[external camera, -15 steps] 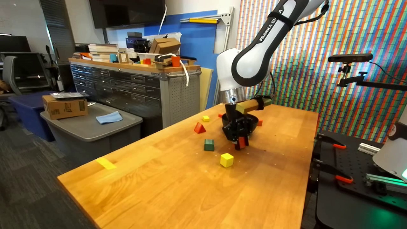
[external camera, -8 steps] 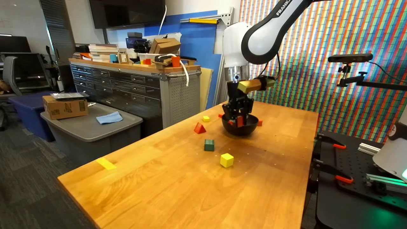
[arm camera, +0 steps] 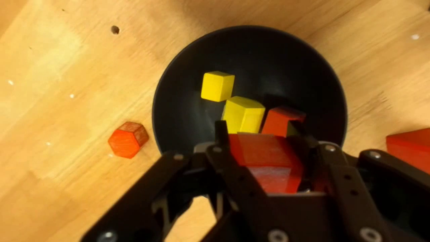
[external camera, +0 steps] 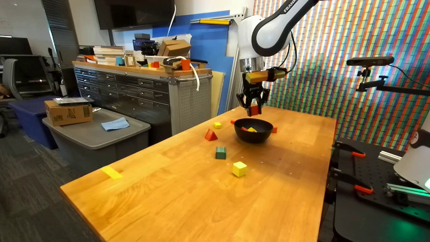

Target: Pick up all the toy blocks from the table and put them in the bowl

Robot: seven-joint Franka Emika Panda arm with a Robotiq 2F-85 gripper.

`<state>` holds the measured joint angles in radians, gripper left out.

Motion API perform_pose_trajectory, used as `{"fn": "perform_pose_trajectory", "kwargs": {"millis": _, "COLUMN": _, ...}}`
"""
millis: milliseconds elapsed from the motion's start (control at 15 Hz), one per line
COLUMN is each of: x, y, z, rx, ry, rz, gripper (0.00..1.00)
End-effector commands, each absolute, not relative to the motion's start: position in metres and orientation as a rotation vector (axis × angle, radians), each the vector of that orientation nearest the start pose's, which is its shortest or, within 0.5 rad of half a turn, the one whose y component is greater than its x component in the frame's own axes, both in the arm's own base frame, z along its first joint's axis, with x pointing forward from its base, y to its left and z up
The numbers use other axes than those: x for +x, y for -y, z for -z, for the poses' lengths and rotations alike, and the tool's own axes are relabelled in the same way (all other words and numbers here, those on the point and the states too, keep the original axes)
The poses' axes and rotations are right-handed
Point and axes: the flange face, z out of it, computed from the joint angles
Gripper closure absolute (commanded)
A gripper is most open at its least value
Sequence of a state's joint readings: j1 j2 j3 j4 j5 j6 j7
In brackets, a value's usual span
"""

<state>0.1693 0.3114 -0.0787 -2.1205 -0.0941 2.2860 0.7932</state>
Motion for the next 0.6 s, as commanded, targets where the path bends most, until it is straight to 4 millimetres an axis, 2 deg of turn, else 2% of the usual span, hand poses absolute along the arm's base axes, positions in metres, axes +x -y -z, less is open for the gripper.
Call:
{"fn": "perform_pose_trajectory", "kwargs": {"millis": 0, "x": 0.584, "y": -0.037, "z": -0.233, "rx": -3.112, "ry": -1.147, "rz": -0.248, "gripper": 0.79}}
{"fn": "perform_pose_trajectory", "kwargs": {"millis": 67, "x": 0.587, "y": -0.037, "z": -0.229, "rx": -3.111, "ry": -1.148, "rz": -0.268, "gripper": 0.79}}
{"fn": "perform_pose_trajectory", "kwargs": {"millis": 133, "x": 0.588, "y": -0.039, "z": -0.226, "rx": -3.119, "ry": -1.122, "rz": -0.291, "gripper": 0.57}}
{"fn": "perform_pose_trajectory", "kwargs": {"millis": 200, "x": 0.588, "y": -0.041, "z": -0.224, "rx": -3.127, "ry": -1.109, "rz": -0.301, "gripper": 0.29}}
{"fn": "perform_pose_trajectory", "kwargs": {"millis": 333, "x": 0.583, "y": -0.046, "z": -0.232, "rx": -3.147, "ry": -1.074, "rz": -0.295, "gripper": 0.23}}
{"fn": "perform_pose_trajectory", "kwargs": {"millis": 533, "x": 0.569, "y": -0.058, "z": -0.262, "rx": -3.185, "ry": -0.975, "rz": -0.224, "gripper": 0.00}}
